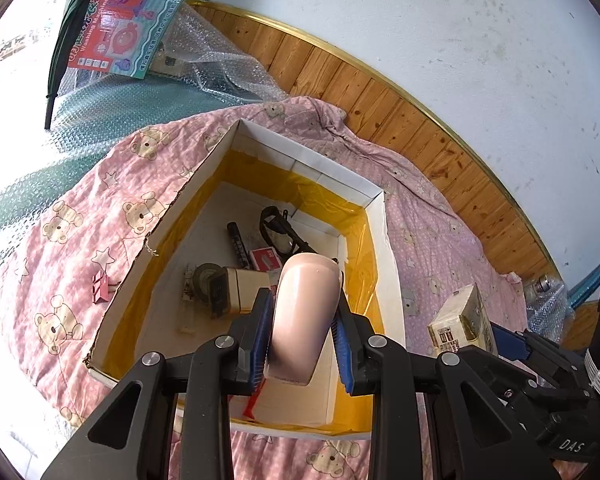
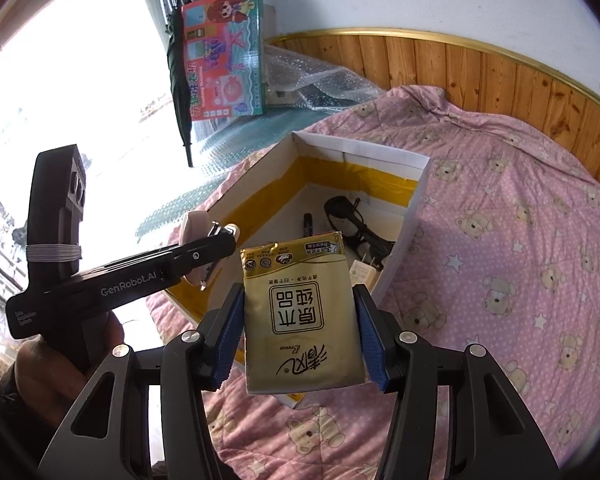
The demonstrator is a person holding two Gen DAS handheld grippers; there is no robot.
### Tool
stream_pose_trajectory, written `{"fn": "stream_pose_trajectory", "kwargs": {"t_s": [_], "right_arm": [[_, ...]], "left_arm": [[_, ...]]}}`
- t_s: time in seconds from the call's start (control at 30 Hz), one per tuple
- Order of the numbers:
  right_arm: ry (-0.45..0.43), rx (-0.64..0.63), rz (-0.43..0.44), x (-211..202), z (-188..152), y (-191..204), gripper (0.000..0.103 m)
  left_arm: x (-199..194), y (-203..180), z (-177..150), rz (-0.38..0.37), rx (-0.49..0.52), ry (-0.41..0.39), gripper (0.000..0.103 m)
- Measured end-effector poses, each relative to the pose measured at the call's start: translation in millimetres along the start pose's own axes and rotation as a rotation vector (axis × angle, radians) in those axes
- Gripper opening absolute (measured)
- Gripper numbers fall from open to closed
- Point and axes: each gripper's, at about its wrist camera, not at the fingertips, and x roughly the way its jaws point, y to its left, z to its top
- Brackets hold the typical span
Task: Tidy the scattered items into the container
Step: 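Open both tools to drop the stapler and tissue pack into the box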
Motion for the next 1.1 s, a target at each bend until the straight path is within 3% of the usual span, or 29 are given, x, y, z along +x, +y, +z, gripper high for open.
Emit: {"fn": "stream_pose_trajectory", "kwargs": {"t_s": [0.53, 1.1], "right_arm": [[0.04, -0.038, 0.039, 36, 12, 21, 0.056], [0.099, -0.002, 0.042, 81, 16, 7, 0.056]], "left_arm": [[21, 23, -1, 0.039, -0.029, 0.062, 0.03], [42, 35, -1, 0.079, -0.042, 0.114, 0.03]]}}
